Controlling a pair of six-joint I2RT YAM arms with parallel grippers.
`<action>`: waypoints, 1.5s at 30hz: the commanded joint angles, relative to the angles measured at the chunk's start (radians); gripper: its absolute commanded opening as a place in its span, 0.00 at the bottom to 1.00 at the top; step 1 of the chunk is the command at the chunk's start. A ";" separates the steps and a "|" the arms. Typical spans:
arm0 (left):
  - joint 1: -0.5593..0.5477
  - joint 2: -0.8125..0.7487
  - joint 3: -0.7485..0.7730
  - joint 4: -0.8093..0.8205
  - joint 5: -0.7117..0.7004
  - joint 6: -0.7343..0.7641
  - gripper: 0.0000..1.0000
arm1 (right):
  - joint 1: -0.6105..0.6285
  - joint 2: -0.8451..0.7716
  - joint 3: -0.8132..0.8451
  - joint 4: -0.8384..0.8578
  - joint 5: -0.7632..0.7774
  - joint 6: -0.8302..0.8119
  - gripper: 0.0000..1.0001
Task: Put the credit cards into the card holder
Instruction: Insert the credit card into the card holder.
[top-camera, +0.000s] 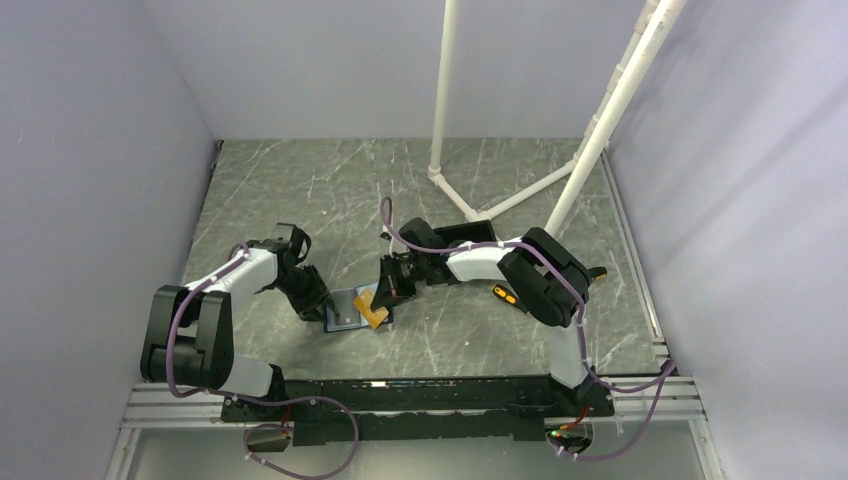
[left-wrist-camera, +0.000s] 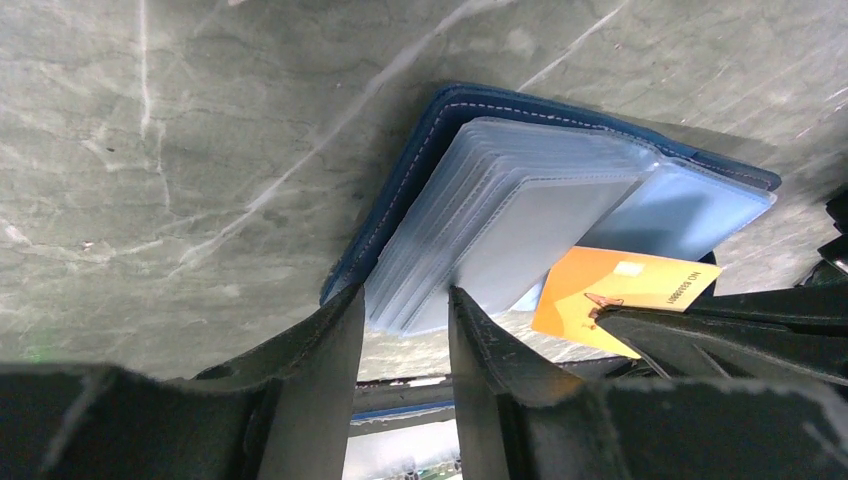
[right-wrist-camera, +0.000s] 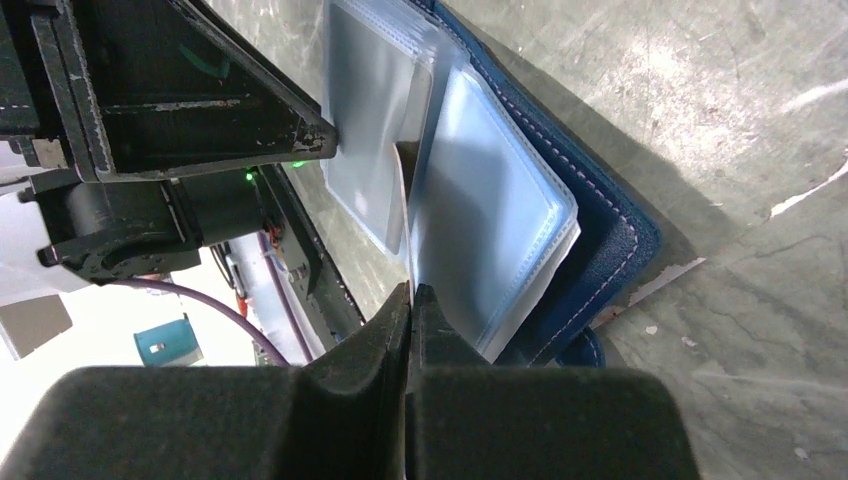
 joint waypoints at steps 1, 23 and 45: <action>0.001 -0.015 -0.021 0.007 -0.017 -0.017 0.41 | -0.008 0.016 0.007 0.050 0.008 0.013 0.00; 0.001 -0.034 -0.040 0.017 -0.013 -0.029 0.40 | -0.022 0.049 0.038 0.049 0.003 0.046 0.00; 0.000 -0.046 -0.079 0.031 0.009 -0.060 0.38 | 0.002 0.080 0.020 0.225 0.070 0.107 0.00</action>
